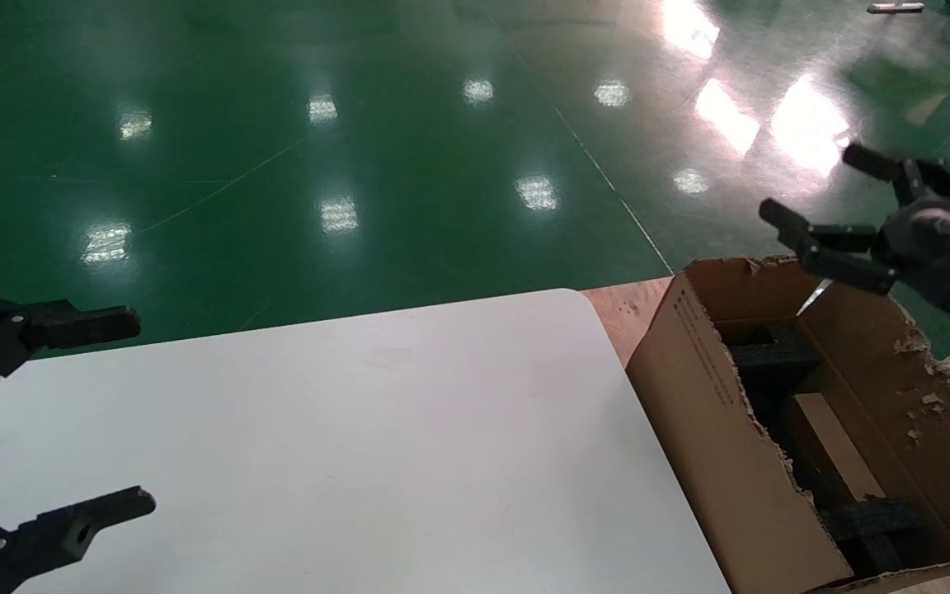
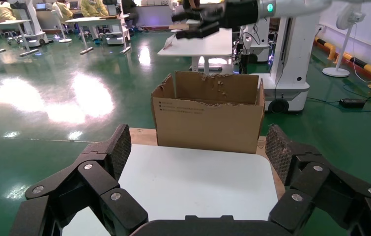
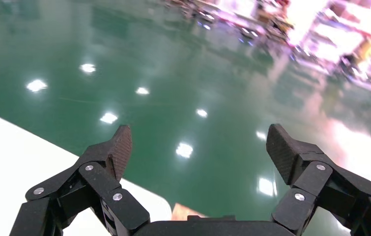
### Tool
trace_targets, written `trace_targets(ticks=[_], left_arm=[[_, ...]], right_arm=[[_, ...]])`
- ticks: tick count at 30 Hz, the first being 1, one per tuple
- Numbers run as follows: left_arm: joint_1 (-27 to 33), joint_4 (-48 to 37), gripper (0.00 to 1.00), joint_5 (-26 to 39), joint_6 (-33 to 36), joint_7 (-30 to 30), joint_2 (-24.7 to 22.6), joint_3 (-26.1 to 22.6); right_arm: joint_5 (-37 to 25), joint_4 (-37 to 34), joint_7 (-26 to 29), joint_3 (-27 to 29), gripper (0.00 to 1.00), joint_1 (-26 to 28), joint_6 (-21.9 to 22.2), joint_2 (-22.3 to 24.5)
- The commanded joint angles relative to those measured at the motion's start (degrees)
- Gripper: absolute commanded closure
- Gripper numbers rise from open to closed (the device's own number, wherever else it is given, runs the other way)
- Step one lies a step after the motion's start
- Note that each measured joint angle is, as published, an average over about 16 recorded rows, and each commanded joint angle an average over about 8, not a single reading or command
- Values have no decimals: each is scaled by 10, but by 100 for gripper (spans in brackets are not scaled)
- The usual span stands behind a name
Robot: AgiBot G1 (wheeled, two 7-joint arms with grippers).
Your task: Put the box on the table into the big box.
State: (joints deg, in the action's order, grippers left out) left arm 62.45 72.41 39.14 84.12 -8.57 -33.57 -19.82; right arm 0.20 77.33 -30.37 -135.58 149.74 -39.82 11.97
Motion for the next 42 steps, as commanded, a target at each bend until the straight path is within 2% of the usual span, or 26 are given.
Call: trace_targets(ticks=[1,42], left_arm=[[0,0,0,0,0,0,0,0],[0,0,0,0,0,0,0,0]], right_arm=[[-13,-1,13,38,0,-28,-14,-15],[-330,-29,322,937,0,-691,-359,-368]])
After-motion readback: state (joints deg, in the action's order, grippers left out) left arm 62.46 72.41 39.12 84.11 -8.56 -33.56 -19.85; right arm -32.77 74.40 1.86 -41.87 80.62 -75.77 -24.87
